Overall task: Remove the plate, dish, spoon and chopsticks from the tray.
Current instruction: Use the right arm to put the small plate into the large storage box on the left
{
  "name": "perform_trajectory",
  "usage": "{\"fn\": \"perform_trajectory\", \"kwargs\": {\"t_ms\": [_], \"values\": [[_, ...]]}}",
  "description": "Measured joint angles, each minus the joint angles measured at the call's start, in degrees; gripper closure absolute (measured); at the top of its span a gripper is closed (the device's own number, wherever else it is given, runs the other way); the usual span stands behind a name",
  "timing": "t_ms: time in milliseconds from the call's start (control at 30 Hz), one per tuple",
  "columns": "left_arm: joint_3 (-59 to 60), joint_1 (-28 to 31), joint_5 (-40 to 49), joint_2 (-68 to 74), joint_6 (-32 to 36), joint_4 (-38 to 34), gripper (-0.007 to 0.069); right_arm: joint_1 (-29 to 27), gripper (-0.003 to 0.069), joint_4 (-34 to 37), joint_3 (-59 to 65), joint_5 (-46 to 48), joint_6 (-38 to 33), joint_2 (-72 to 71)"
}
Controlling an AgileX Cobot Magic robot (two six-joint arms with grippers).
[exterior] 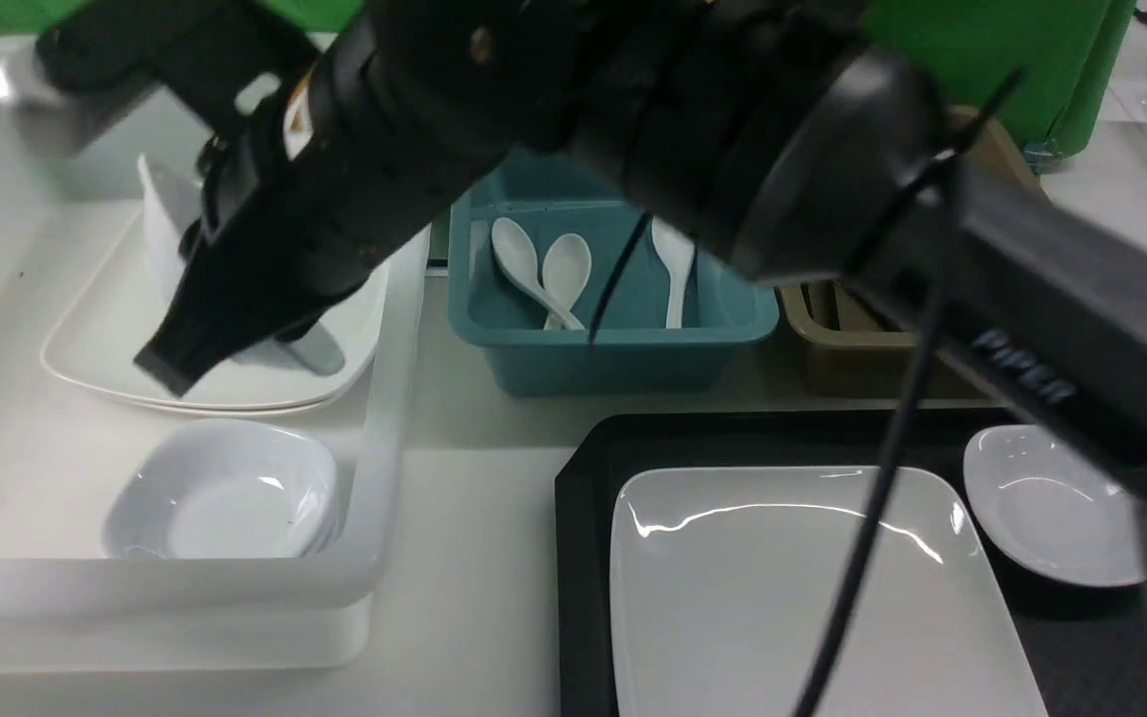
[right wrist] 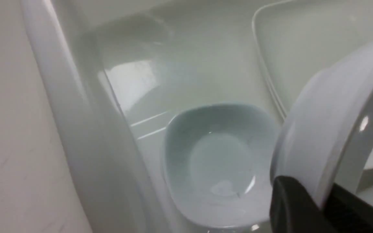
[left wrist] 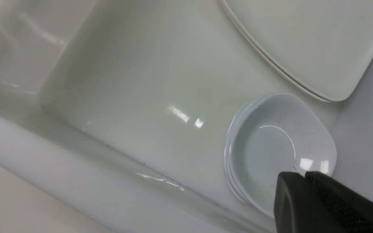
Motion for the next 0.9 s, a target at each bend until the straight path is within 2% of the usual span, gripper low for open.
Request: {"fn": "perform_trajectory", "kwargs": {"t_ms": [333, 433, 567, 667, 767, 800, 867, 900], "values": [[0.1, 0.2, 0.0, -0.9, 1.7, -0.5, 0.0613, 1.9, 0.0581, -0.2, -0.2, -1.3, -4.9, 7.8], [0.1, 0.3, 0.0, -0.9, 3.0, -0.6, 0.0613, 2.1, 0.0472, -0.2, -0.5, -1.7, -4.9, 7.9], [0.1, 0.3, 0.0, -0.9, 3.3, -0.8, 0.0613, 2.2, 0.0273, -0.1, -0.7, -1.0, -4.4, 7.9], [0.2, 0.3, 0.0, -0.9, 3.4, -0.8, 0.0613, 2.2, 0.0209, -0.6, -0.7, 0.8, -3.6, 7.4], [0.2, 0.3, 0.0, -0.9, 4.6, -1.0, 0.0613, 2.2, 0.0197, -3.7, -0.7, 4.7, -0.9, 6.0], [0.2, 0.3, 0.0, -0.9, 5.7, -2.0, 0.0613, 2.2, 0.0213, -7.2, -0.7, 7.3, 0.7, 4.1], [0.2, 0.3, 0.0, -0.9, 7.5, -5.6, 0.0613, 2.1, 0.0283, -14.6, -0.7, 12.7, 2.3, 0.8], [0.2, 0.0, 0.0, -0.9, 9.5, -8.1, 0.0613, 2.0, 0.0342, -17.9, -0.7, 15.3, 3.0, -0.8]]}}
